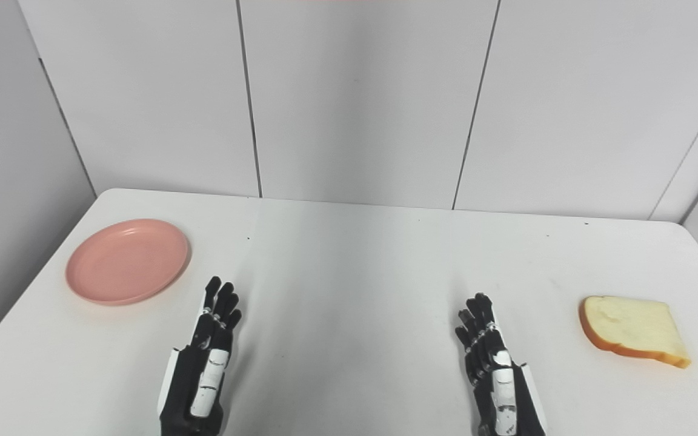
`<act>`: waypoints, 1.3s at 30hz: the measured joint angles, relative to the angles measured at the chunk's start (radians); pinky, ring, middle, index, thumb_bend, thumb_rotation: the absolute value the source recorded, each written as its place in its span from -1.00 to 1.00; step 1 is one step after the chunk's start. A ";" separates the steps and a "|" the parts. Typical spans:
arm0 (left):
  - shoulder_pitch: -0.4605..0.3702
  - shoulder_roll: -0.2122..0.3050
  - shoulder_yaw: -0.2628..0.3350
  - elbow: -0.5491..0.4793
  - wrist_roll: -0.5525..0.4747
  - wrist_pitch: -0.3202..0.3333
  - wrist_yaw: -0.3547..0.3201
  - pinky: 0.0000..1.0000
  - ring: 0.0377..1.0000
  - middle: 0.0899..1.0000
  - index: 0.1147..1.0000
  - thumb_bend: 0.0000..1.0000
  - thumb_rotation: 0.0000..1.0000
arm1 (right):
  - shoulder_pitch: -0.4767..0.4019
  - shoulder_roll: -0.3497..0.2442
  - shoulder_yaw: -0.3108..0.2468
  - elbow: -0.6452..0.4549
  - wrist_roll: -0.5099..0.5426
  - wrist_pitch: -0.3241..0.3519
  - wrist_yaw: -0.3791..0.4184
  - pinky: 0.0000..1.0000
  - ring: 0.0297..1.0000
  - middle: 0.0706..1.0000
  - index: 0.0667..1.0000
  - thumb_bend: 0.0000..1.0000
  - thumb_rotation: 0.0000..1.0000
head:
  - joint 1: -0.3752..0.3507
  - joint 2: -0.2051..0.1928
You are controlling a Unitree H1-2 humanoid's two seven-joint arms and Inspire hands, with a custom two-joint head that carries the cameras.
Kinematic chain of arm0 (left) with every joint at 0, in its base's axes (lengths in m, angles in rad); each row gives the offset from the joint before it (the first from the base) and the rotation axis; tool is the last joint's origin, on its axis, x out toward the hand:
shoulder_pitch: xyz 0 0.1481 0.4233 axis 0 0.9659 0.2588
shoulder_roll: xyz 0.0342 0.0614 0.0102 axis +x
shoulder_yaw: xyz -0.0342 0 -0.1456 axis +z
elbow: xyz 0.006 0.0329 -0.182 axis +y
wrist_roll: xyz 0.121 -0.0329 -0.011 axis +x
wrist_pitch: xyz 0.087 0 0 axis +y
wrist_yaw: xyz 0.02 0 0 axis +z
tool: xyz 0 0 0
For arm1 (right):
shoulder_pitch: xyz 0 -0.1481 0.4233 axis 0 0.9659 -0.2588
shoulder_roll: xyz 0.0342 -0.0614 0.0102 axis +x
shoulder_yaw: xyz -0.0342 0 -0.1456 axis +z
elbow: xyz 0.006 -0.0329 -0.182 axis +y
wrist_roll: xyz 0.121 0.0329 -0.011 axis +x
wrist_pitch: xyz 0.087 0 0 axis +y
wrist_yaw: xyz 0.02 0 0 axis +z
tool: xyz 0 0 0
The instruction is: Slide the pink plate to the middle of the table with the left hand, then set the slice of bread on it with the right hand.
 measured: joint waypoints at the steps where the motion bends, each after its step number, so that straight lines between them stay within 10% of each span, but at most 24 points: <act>1: -0.008 -0.001 0.007 0.002 -0.008 0.008 0.000 0.90 0.95 1.00 1.00 0.64 0.49 | 0.000 0.000 0.001 0.000 0.000 0.000 0.000 1.00 1.00 1.00 1.00 0.49 1.00 | 0.000 0.000; 17: -0.230 0.050 0.145 -0.033 -0.015 0.125 0.045 0.83 0.80 0.82 0.71 0.88 0.60 | -0.005 0.001 0.011 -0.001 0.002 0.000 0.000 1.00 1.00 1.00 1.00 0.50 1.00 | -0.002 -0.021; 35: -0.405 0.227 0.295 -0.051 -0.038 0.186 0.064 0.75 0.76 0.77 0.78 0.81 0.65 | -0.005 0.002 0.012 -0.001 0.002 0.000 -0.001 1.00 1.00 1.00 1.00 0.51 1.00 | -0.011 -0.005; 39: -0.442 0.339 0.324 0.005 -0.117 0.221 0.011 0.74 0.79 0.74 0.80 0.79 0.71 | -0.005 0.002 0.013 -0.001 0.002 0.000 -0.001 1.00 1.00 1.00 1.00 0.51 1.00 | -0.014 0.001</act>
